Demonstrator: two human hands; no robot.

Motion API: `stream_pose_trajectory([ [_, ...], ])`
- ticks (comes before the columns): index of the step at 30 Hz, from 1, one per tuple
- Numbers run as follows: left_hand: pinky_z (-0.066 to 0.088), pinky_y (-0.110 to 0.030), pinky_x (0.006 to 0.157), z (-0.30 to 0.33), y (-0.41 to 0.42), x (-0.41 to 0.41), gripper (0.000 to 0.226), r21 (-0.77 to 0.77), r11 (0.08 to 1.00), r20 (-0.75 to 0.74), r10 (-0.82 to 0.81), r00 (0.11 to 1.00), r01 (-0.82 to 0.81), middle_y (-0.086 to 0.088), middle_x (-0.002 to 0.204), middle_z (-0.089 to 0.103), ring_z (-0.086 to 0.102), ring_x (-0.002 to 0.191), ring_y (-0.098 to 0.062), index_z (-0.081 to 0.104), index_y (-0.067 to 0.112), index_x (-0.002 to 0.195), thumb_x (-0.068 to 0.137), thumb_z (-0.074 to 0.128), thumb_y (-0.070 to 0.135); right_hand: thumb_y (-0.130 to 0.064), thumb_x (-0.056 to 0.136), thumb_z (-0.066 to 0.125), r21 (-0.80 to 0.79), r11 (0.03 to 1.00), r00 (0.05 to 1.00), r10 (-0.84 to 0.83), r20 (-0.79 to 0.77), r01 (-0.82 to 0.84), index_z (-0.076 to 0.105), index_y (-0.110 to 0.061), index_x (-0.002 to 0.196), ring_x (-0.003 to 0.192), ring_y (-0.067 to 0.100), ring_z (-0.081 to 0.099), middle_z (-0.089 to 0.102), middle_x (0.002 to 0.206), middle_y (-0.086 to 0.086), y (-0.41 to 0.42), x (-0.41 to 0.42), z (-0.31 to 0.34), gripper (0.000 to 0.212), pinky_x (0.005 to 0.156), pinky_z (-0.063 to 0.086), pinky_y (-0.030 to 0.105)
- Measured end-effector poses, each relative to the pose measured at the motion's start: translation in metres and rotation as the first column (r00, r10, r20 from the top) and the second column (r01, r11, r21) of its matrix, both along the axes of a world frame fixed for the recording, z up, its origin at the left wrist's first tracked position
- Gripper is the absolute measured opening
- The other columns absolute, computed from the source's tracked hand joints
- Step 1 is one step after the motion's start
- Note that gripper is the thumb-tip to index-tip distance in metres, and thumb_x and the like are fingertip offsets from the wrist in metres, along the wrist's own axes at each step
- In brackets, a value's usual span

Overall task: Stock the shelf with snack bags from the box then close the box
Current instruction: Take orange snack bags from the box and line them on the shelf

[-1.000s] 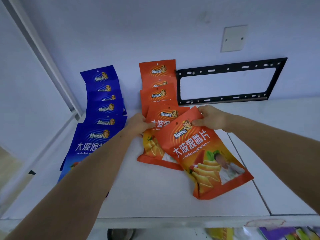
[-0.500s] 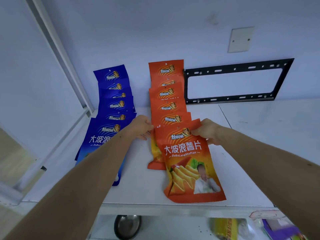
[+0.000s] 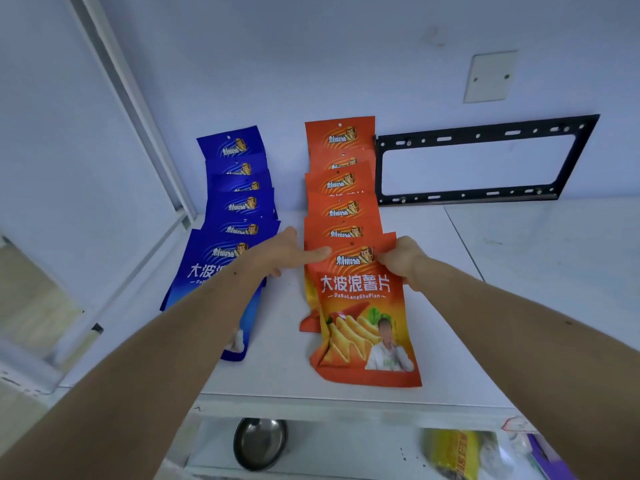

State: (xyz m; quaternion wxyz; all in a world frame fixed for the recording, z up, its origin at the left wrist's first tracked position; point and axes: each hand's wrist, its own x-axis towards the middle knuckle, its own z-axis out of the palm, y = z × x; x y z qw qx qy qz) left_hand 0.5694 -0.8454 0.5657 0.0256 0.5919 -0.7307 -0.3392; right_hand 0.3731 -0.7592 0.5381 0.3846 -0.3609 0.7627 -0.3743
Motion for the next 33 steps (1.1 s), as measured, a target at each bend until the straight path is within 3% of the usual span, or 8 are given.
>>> stream_pose_trajectory([
  [4,0.050,-0.040,0.089,-0.008,0.021,-0.009,0.117,0.137,0.988,0.081,-0.081,0.993,0.070,-0.004,0.149,0.035,0.047,0.127,-0.026,0.012,0.019,0.149,0.063,0.078,0.063,-0.026,0.095,0.054,0.007,1.000,0.993,0.000,-0.120,0.001,0.059,-0.008,0.112,0.096,0.029,0.066,0.067,0.110,0.013,-0.006,0.006,-0.010,0.025,0.088,0.054,0.042],
  [7,0.049,-0.047,0.096,-0.021,0.029,-0.016,0.121,0.148,0.989,0.078,-0.044,0.996,0.032,-0.007,0.149,0.034,0.047,0.129,-0.029,0.004,0.015,0.149,0.065,0.083,0.051,-0.029,0.093,0.057,0.028,0.997,0.980,-0.065,-0.186,0.072,0.045,-0.007,0.122,0.106,0.030,0.061,0.060,0.117,0.012,-0.010,0.010,-0.015,0.039,0.083,0.050,0.038],
  [10,0.048,-0.048,0.099,-0.026,0.032,-0.019,0.121,0.119,0.993,0.085,-0.008,0.996,-0.002,-0.008,0.149,0.031,0.042,0.133,-0.032,0.003,0.015,0.149,0.065,0.084,0.047,-0.048,0.082,0.067,0.122,0.985,0.927,-0.071,-0.369,0.125,0.035,-0.009,0.132,0.125,0.030,0.043,0.045,0.130,0.014,-0.008,0.010,-0.016,0.070,0.100,0.040,0.041],
  [12,0.047,-0.048,0.099,-0.026,0.032,-0.019,0.119,0.121,0.993,0.086,0.001,0.996,-0.011,-0.009,0.148,0.032,0.042,0.133,-0.032,0.006,0.015,0.148,0.065,0.085,0.047,-0.052,0.076,0.073,0.185,0.982,0.971,0.005,-0.240,0.040,0.041,-0.011,0.132,0.122,0.028,0.049,0.050,0.130,0.011,-0.006,0.007,-0.017,0.076,0.100,0.044,0.041],
  [14,0.048,-0.048,0.099,-0.026,0.031,-0.020,0.117,0.125,0.992,0.073,-0.002,0.997,-0.008,-0.009,0.147,0.033,0.043,0.132,-0.032,0.007,0.015,0.147,0.065,0.085,0.046,-0.038,0.076,0.078,0.149,0.988,0.999,0.041,0.003,-0.041,0.049,-0.010,0.129,0.108,0.026,0.062,0.061,0.123,0.010,-0.006,0.006,-0.020,0.066,0.088,0.050,0.036],
  [15,0.048,-0.047,0.099,-0.026,0.031,-0.021,0.117,0.126,0.992,0.065,-0.002,0.998,-0.006,-0.009,0.147,0.033,0.043,0.132,-0.032,0.007,0.015,0.147,0.066,0.085,0.045,-0.032,0.076,0.080,0.129,0.990,0.998,0.043,0.046,-0.048,0.049,-0.009,0.128,0.103,0.026,0.064,0.063,0.120,0.010,-0.007,0.006,-0.022,0.065,0.084,0.052,0.036],
  [20,0.051,-0.046,0.096,-0.029,0.025,-0.024,0.112,0.129,0.991,0.005,0.043,0.999,-0.043,-0.010,0.144,0.037,0.046,0.129,-0.031,0.011,0.013,0.145,0.066,0.086,0.039,-0.029,0.072,0.083,0.085,0.996,0.997,-0.016,0.078,0.010,0.045,-0.009,0.129,0.099,0.028,0.066,0.064,0.117,0.013,-0.020,0.009,-0.033,0.072,0.087,0.055,0.044],
  [33,0.050,-0.047,0.095,-0.039,-0.008,-0.036,0.100,0.203,0.974,-0.140,0.135,0.981,-0.105,-0.005,0.138,0.043,0.048,0.126,-0.029,0.023,0.017,0.138,0.064,0.089,0.030,-0.017,0.072,0.082,0.045,0.995,0.965,-0.099,0.245,0.091,0.046,-0.009,0.126,0.088,0.028,0.066,0.065,0.111,0.013,-0.055,-0.005,-0.044,0.065,0.063,0.053,0.036],
])
